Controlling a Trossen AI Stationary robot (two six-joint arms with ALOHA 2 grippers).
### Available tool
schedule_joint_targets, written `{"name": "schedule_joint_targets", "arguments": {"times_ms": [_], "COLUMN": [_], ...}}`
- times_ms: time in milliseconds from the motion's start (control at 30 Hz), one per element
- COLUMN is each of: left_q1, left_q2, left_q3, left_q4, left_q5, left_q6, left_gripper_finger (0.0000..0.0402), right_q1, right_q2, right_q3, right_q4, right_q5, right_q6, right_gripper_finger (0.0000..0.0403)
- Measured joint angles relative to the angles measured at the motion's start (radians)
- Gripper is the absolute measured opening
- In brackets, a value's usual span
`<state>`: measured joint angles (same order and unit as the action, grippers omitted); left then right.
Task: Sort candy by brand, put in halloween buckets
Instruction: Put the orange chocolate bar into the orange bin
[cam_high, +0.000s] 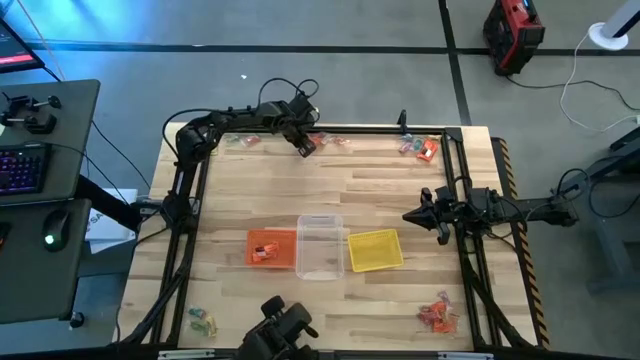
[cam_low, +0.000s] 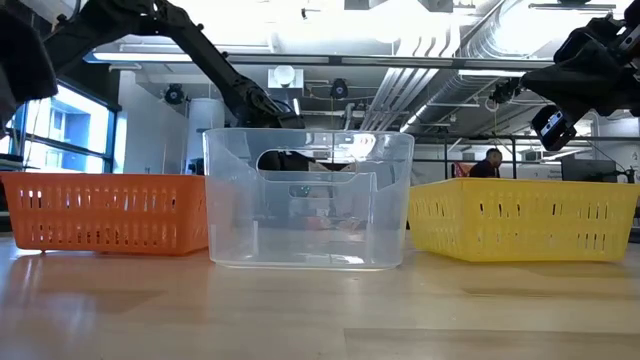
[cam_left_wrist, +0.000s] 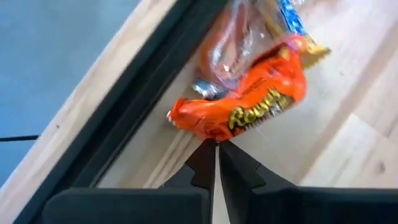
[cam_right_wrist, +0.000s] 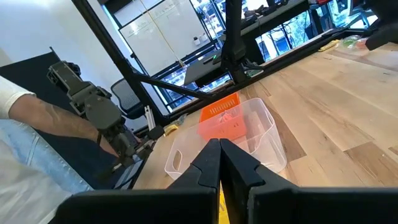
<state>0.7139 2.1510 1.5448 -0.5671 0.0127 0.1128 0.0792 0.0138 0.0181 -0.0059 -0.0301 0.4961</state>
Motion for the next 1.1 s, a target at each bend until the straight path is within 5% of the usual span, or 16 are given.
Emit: {"name": "schedule_joint_targets", "arguments": {"times_ms": [667,833,1100], "left_q1": [-0.059,-0.073,-0.027], "left_q2": [-0.306,-0.260,-0.088], "left_q3": [-0.029,-0.047,0.009], "left_q4": [-0.227,-0.187,-0.192], "left_q5": [0.129,0.108,0.127], "left_q6": [0.031,0.003,0.027], "left_gripper_finger": [0.0000,0.0018,0.0117], "right_q1": [0.000,0.000,0.000], "right_q2": [0.000,0.000,0.000], "right_q3": [0.000,0.000,0.000], "right_q4": [0.000,0.000,0.000], "right_q5": [0.000,0.000,0.000], "right_q6": [0.000,0.000,0.000], "right_gripper_finger": [0.0000,0.0000,0.0000]}}
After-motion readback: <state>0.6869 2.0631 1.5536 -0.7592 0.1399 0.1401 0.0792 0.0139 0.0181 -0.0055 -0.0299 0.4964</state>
